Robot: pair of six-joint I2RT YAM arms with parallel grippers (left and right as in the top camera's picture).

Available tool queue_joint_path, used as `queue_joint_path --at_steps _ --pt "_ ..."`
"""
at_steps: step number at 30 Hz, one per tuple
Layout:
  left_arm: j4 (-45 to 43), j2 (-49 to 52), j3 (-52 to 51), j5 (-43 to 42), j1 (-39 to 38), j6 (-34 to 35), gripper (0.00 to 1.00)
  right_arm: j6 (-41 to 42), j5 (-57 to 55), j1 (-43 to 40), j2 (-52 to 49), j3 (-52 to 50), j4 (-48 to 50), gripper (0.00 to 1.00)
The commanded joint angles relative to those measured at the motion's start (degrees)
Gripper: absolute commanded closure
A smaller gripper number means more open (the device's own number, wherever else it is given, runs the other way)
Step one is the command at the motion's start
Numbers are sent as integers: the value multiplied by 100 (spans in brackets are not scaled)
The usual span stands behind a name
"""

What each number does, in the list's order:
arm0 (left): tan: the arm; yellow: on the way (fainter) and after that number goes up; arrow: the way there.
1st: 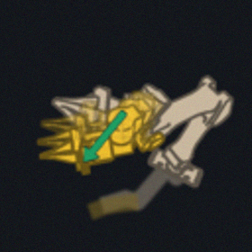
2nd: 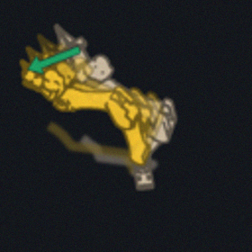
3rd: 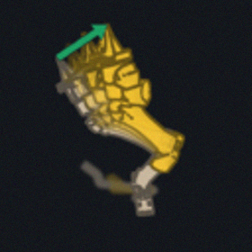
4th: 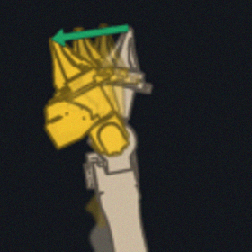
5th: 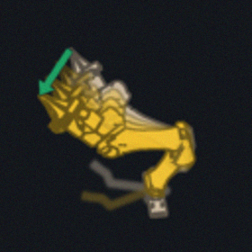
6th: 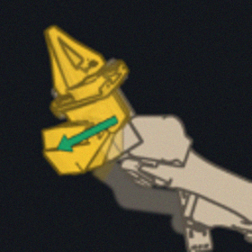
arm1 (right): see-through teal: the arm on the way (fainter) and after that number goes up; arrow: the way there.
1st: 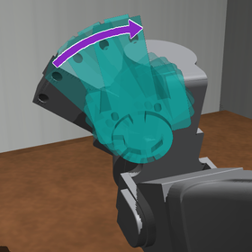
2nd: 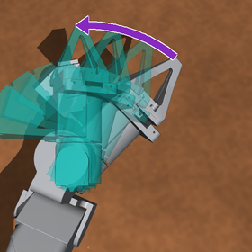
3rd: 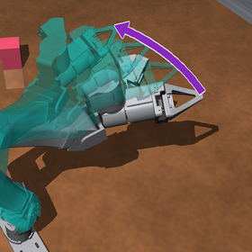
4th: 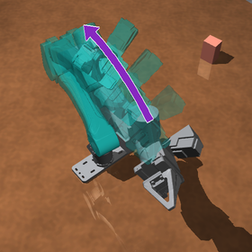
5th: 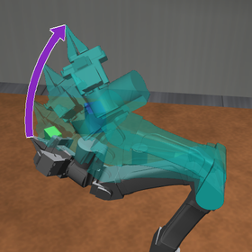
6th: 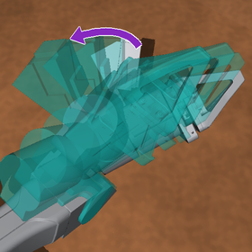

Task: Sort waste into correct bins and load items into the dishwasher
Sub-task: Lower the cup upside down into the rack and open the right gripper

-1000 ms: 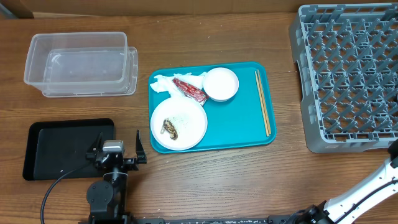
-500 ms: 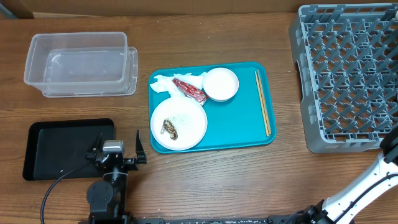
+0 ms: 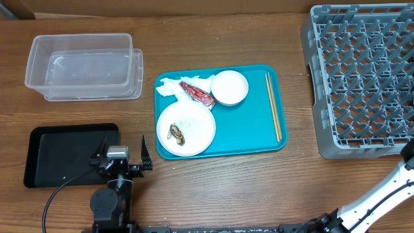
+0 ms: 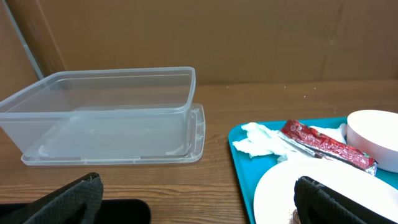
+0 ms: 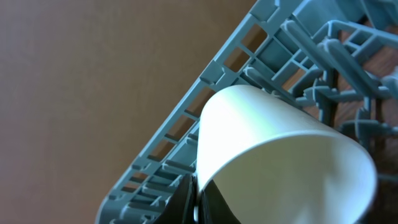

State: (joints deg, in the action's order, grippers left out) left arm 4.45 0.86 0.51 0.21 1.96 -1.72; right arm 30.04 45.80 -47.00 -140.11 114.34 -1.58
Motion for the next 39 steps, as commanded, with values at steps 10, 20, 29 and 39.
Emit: queue_joint_path --at_steps 10,20,29,39 --pt "-2 -61 -24 0 4 -90 0 304 227 -267 -59 -33 -197 85" --pt "-2 -61 -24 -2 4 -90 0 304 168 -820 306 -28 -678 90" --pt "-2 -61 -24 -2 4 -90 0 304 -820 -1191 1268 -28 -1770 84" --pt "-2 -61 -24 -2 4 -90 0 -59 -1626 -345 1744 -28 -1873 71"
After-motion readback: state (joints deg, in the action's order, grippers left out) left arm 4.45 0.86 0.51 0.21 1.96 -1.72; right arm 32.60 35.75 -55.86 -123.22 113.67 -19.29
